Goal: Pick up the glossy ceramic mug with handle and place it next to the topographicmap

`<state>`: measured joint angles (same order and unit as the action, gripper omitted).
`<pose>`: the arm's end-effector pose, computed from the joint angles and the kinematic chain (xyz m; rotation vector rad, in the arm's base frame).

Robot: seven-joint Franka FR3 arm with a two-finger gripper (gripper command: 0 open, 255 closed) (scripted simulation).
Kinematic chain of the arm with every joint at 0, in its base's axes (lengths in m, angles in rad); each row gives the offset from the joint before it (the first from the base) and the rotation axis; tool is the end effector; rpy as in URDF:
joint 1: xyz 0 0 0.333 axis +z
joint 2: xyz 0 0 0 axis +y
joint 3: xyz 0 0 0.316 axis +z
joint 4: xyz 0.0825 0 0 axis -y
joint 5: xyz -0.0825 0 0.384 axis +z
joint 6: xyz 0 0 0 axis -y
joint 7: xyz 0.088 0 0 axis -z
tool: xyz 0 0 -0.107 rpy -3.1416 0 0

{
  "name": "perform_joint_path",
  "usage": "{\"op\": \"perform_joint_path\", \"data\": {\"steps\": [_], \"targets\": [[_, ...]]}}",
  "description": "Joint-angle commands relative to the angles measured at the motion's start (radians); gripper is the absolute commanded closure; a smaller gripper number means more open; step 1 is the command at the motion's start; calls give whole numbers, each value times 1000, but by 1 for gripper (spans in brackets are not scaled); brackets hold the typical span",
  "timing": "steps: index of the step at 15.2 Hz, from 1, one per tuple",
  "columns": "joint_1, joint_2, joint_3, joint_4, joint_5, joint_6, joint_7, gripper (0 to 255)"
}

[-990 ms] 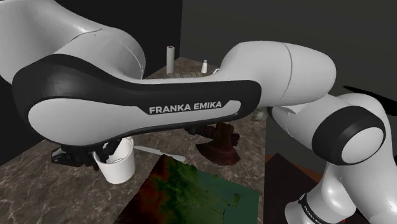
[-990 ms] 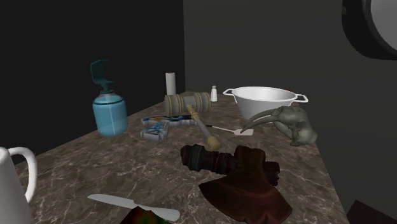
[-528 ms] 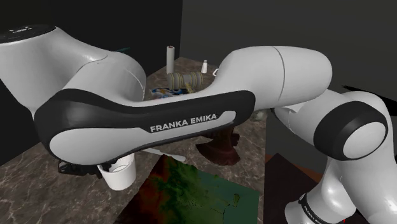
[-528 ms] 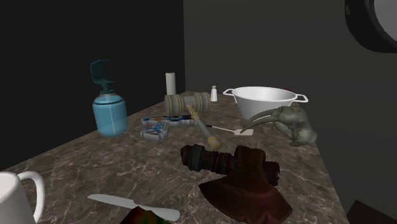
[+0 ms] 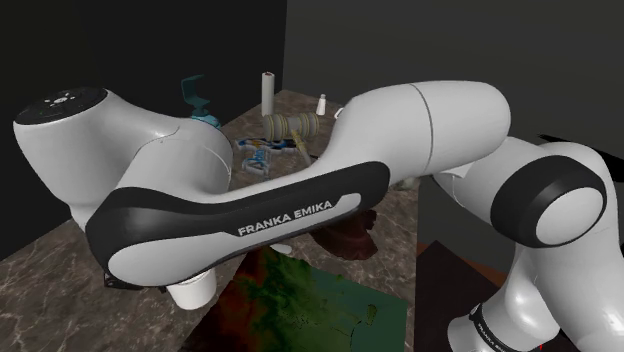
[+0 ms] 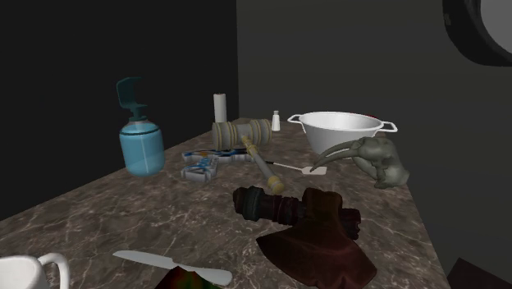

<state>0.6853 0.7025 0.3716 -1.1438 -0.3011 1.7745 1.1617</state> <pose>0.4506 0.5861 0.4039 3.0832 -0.1809 0.0558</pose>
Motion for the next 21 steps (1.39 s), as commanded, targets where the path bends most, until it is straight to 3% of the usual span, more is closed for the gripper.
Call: {"op": "perform_joint_path", "data": {"steps": [1,7,15,16,21], "targets": [[-3,1,-1,-28,-2,28,5,255],[-8,16,-5,-83,-10,96,16,255],[-8,16,-5,-83,-10,96,16,255],[-8,18,-5,-80,-10,96,15,0],[-8,16,-5,-83,-10,96,16,0]]}}
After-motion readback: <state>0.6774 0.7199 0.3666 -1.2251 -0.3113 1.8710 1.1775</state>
